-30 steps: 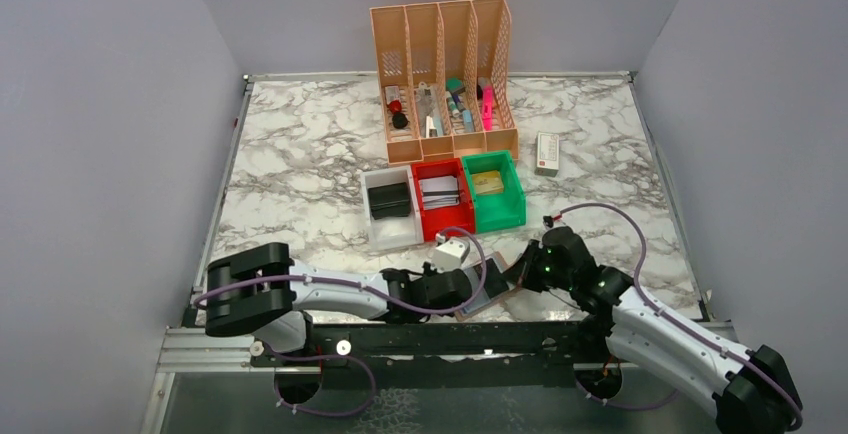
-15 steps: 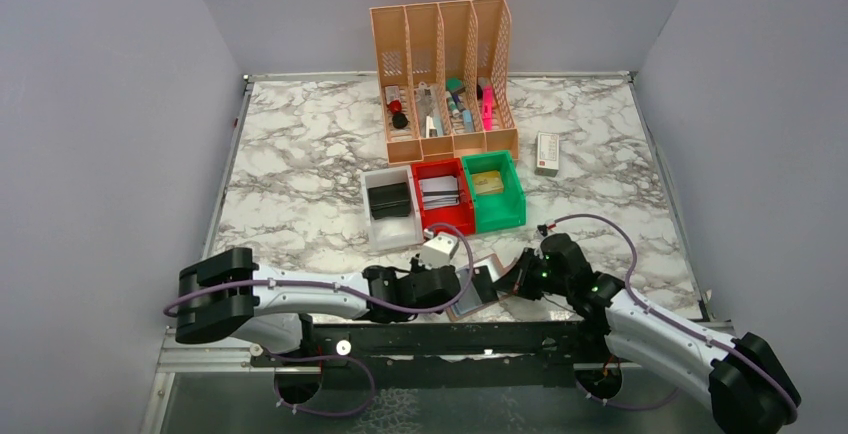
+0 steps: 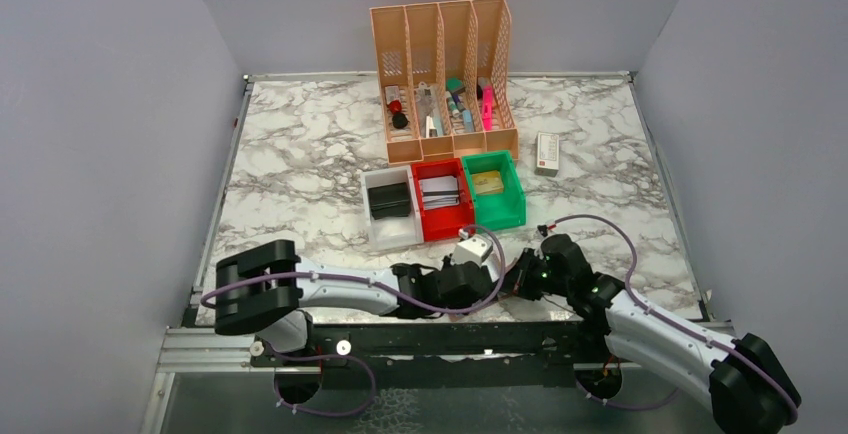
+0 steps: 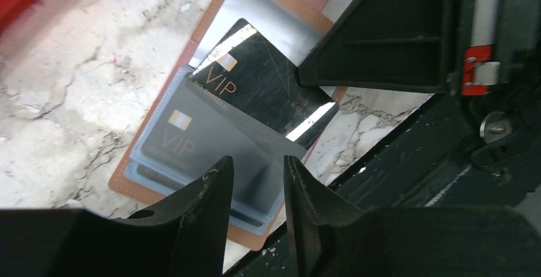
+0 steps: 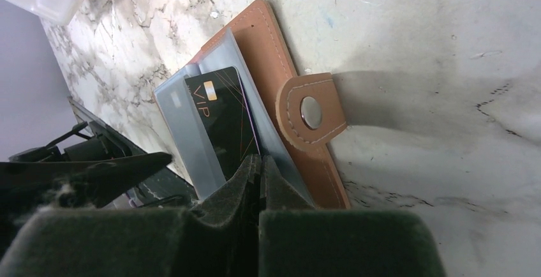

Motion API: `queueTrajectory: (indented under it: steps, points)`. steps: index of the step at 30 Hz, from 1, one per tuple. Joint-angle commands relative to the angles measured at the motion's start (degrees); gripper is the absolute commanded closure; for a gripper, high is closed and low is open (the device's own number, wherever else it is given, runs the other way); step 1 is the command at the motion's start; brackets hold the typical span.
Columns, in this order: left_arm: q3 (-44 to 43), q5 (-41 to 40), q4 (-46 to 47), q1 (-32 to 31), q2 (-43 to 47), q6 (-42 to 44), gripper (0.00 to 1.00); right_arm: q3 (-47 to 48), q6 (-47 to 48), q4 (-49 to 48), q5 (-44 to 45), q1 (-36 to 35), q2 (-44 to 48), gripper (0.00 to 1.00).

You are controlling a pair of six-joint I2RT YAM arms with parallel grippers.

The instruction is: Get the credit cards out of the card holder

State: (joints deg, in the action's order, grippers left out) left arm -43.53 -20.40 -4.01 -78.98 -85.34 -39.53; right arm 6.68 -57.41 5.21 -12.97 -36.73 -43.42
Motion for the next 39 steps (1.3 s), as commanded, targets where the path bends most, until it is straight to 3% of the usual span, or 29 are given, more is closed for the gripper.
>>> queueTrajectory:
  steps: [1, 7, 12, 18, 28, 39]
  points:
    - [-1.55, 3.22, 0.96, -0.21, -4.78, 0.28, 0.68, -0.70, 0.31, 0.64, 0.58, 0.17, 1.02, 0.94]
    - [0.18, 4.41, -0.15, -0.23, -7.21, -1.79, 0.89, -0.50, 1.25, -0.83, -0.52, 0.17, 0.04, 0.84]
    - [1.07, 5.34, -1.14, -0.21, -8.53, -2.61, 0.99, -0.05, 1.74, -2.15, -0.85, 0.17, -2.90, 0.72]
    - [1.10, 5.46, -1.45, -0.21, -9.64, -2.78, 1.00, -1.49, 1.55, -9.52, -6.25, 0.17, -6.44, 0.71]
    - [1.45, 5.08, -1.54, -0.21, -9.92, -2.99, 1.00, -3.06, 0.85, -17.72, -12.52, 0.19, -6.16, 0.83]
    - [3.24, 3.87, -1.19, -0.26, -7.56, -3.53, 1.00, -4.14, -0.68, -22.40, -15.65, 0.18, -10.28, 0.77]
